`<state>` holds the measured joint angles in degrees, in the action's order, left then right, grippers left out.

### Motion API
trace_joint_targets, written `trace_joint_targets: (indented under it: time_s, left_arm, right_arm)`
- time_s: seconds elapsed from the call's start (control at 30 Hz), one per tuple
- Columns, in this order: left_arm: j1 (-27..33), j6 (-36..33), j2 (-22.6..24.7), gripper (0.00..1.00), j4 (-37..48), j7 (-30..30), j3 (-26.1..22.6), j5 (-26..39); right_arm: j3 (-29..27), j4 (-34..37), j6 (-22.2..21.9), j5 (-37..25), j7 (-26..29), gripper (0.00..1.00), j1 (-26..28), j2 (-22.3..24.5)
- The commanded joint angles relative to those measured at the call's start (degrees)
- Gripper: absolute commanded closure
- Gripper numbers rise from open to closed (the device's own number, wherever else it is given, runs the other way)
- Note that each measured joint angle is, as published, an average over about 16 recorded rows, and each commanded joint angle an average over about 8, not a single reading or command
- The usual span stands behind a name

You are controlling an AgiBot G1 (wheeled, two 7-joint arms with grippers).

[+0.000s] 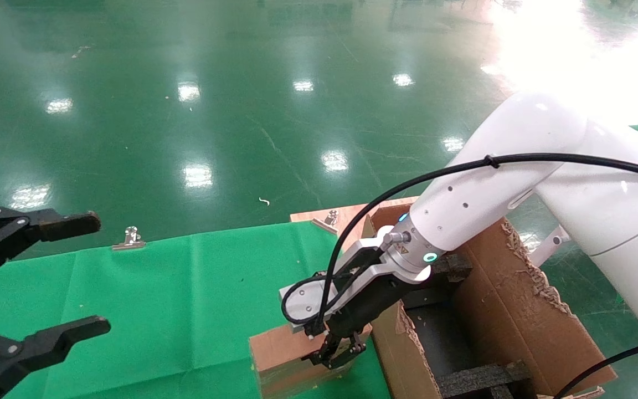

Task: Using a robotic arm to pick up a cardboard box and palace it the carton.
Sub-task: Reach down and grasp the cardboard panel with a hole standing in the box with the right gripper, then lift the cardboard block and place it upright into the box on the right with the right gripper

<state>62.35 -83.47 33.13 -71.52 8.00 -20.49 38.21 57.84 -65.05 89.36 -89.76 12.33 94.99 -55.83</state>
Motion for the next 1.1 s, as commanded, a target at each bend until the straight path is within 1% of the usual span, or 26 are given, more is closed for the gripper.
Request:
trace_joint_targets:
  time_s: [0.03, 0.13, 0.23, 0.37, 0.53, 0.73, 0.83, 0.93, 1.1]
  left_arm:
    - [0.00, 0.00, 0.00, 0.00, 0.00, 0.00, 0.00, 0.00]
    - [0.00, 0.00, 0.00, 0.00, 0.00, 0.00, 0.00, 0.00]
    - [0.00, 0.00, 0.00, 0.00, 0.00, 0.00, 0.00, 0.00]
    - [0.00, 0.00, 0.00, 0.00, 0.00, 0.00, 0.00, 0.00]
    - [0.00, 0.00, 0.00, 0.00, 0.00, 0.00, 0.00, 0.00]
    - [0.00, 0.00, 0.00, 0.00, 0.00, 0.00, 0.00, -0.01]
    - [0.00, 0.00, 0.00, 0.00, 0.00, 0.00, -0.01, -0.01]
    - [0.00, 0.00, 0.00, 0.00, 0.00, 0.00, -0.01, -0.01]
    - [0.00, 0.00, 0.00, 0.00, 0.00, -0.01, -0.01, -0.01]
  right_arm:
    - [-0.01, -0.08, -0.03, 0.01, 0.06, 1.00, -0.20, 0.01]
    - [-0.15, 0.15, 0.12, 0.61, -0.70, 1.00, 0.78, -0.01]
    - [-0.44, 1.08, 0.50, 1.76, -1.93, 1.00, 3.00, 0.07]
    - [-0.64, 3.42, 1.13, 3.75, -3.89, 1.00, 7.89, 0.54]
    - [0.36, 7.03, 1.65, 6.77, -6.99, 1.00, 15.31, 1.63]
    - [3.52, 11.43, 1.87, 10.27, -10.74, 1.00, 23.76, 2.73]
    - [5.54, 13.35, 1.90, 12.16, -12.36, 1.00, 27.12, 3.00]
    - [7.69, 14.91, 1.87, 14.14, -13.65, 1.00, 29.40, 3.13]
    - [11.50, 16.74, 1.85, 16.83, -15.22, 1.00, 31.63, 4.03]
